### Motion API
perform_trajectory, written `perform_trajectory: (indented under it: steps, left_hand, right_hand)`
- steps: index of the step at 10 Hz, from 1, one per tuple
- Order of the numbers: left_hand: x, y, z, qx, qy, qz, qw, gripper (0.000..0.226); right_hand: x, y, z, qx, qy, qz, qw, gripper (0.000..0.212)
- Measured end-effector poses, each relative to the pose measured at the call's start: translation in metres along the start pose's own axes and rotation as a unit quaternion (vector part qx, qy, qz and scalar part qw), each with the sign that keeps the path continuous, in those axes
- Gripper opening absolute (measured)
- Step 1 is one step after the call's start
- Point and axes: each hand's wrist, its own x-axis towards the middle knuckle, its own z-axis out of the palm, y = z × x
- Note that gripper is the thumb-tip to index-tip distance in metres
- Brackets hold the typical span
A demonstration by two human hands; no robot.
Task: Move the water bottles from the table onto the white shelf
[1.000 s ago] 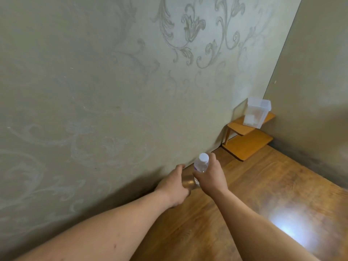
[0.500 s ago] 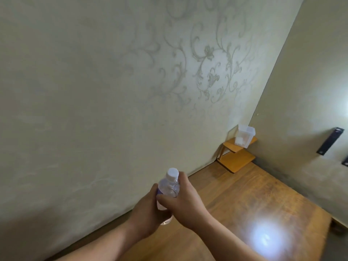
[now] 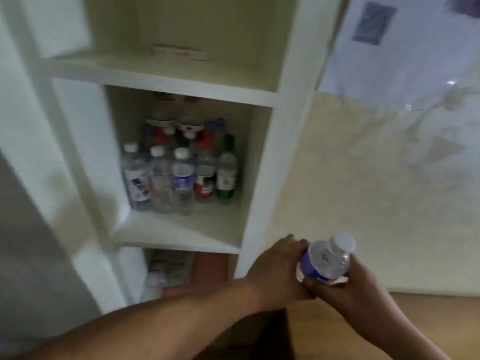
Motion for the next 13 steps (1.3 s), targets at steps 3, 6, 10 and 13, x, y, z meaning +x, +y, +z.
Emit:
perform_trajectory:
  steps: [3, 6, 10, 13]
  left_hand:
    - [-0.06, -0.101, -0.147, 0.008, 0.204, -0.079, 0.976, 0.063]
    - [0.003, -0.18, -0.156, 0.056, 0.185, -0.116, 0.974, 0.055]
    - [-0.028, -0.234, -0.161, 0.056, 0.184, -0.208, 0.959, 0.038]
    - [-0.07, -0.25, -0.186, 0.108, 0.182, -0.25, 0.945, 0.04]
  right_hand:
    - [0.087, -0.127, 0.156, 0.004, -0.034, -0.096, 0.995, 0.059]
    - [0.181, -0.117, 0.219, 0.031, -0.027, 0.025, 0.999, 0.046]
    - [0.252, -0.118, 0.278, 0.122, 0.004, 0.046, 0.991, 0.062]
    - [0.192, -0.125, 0.251, 0.112, -0.013, 0.035, 0.993, 0.037]
